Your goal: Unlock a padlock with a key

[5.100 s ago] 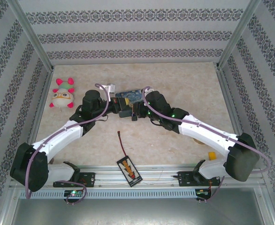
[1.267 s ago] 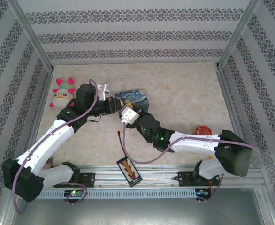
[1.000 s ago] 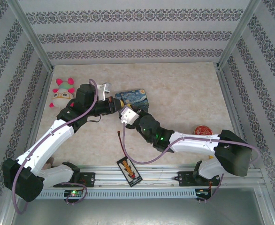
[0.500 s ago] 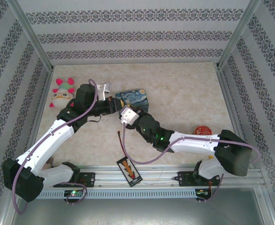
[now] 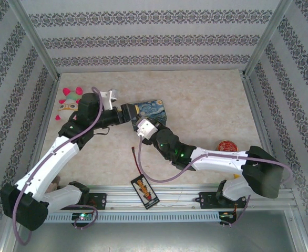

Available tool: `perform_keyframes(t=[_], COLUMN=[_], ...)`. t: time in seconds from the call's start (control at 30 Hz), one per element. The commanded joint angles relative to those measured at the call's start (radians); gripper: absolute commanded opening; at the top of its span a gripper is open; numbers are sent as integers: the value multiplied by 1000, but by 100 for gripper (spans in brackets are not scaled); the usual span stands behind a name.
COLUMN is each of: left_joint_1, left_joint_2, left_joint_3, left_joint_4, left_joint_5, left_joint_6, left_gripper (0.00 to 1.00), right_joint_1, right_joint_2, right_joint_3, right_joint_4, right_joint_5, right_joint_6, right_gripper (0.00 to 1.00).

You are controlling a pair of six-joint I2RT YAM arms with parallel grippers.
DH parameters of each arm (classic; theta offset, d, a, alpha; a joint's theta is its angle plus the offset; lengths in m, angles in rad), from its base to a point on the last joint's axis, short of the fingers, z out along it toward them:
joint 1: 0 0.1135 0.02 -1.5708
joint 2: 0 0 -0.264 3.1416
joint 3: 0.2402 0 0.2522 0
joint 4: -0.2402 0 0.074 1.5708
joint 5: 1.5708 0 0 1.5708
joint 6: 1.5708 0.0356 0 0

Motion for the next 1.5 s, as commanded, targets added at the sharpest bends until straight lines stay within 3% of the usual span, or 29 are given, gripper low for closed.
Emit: perform_keyframes(t=[0.0,0.13,0.27,0.37,0.47,0.63,0.73,1.07,1.3,1.47], left_joint_1=[36,50,54,55,54,53,48,14,-25,-35], left_joint_2=[-53,-99,-139,-125,-79,9,50,108,126,152], left_joint_3=[-11,-27,-70,-71,-39,-14,-16,11,22,12], left_joint_4=[94,89,156,214,239,351,437,470,476,548], left_joint_5=[-29,-96,-89,21,193,420,491,614,672,678], left_joint_6=[40,181,281,298,297,199,131,124,174,138], left_gripper=[100,99,99,99,99,99,99,82,74,61], right_joint_1=[-27,-105,-245,-368,-445,-482,-484,-477,-462,-449], right_joint_2=[-81,-193,-298,-351,-399,-417,-390,-307,-270,-245], right_joint_3=[8,22,9,-40,-80,-60,-37,44,88,105], right_joint_4=[-99,-300,-400,-340,-267,-252,-231,-152,-148,-136], right_joint_5=[-48,-259,-590,-858,-1009,-1134,-1205,-1384,-1429,-1435], right_joint_6=[145,368,587,744,838,899,934,1037,1062,1063], right_gripper=[0,0,0,0,0,0,0,0,0,0])
